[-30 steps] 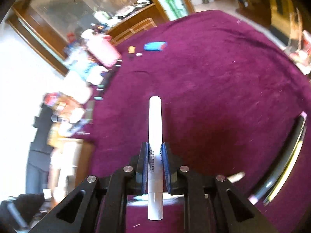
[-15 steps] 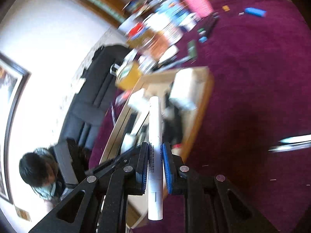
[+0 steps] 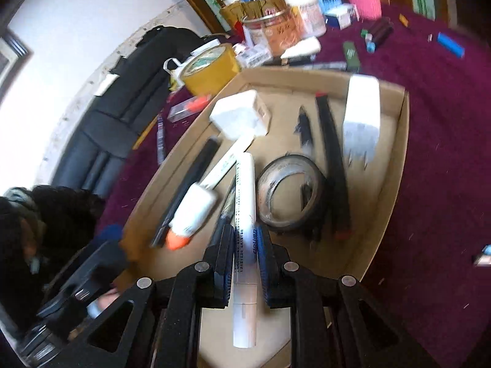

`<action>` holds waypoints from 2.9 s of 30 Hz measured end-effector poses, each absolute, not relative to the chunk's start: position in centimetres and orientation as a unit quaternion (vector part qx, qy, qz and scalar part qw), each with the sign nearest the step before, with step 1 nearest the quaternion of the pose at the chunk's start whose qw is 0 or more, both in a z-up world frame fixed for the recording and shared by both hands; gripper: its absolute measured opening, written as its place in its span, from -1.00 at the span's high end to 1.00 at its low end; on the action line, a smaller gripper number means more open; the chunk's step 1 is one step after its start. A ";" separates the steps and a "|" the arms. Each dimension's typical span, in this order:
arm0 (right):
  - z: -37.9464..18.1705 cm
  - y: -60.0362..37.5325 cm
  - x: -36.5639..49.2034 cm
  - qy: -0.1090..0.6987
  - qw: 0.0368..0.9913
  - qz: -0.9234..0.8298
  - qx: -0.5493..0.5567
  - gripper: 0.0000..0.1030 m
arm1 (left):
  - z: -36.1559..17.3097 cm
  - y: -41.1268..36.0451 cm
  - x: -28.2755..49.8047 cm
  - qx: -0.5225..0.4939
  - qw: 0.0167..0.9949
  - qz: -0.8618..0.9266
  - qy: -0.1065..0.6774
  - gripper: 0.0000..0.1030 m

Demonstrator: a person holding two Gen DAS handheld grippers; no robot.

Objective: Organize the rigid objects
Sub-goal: 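Release the black pen into the box with the left tool while the right tool drops the white marker there, then move both tools back over the remaining pens on the table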

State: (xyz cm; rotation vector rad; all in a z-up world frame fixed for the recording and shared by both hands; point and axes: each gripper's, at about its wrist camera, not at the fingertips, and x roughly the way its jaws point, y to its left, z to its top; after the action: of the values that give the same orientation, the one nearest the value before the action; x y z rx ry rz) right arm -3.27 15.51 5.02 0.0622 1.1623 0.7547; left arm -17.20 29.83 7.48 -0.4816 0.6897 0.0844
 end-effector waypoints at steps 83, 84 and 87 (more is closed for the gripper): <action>10.3 -15.5 -9.4 0.314 0.942 0.059 0.104 -0.99 | 7.8 9.3 -14.2 -0.013 0.907 -0.003 0.422 -0.80; 10.4 -16.5 -9.1 0.313 0.942 0.048 0.111 -0.99 | 7.6 9.0 -14.2 -0.016 0.905 -0.013 0.424 -0.80; 10.4 -19.5 -8.4 0.308 0.941 0.020 0.136 -0.99 | 7.2 7.8 -13.7 -0.017 0.904 -0.048 0.425 -0.80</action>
State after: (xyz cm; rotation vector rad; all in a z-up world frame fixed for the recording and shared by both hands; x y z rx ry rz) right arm -8.42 -19.54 10.38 0.2766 0.6283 0.0411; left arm -13.69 7.81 7.19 -0.0342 0.8789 -0.0982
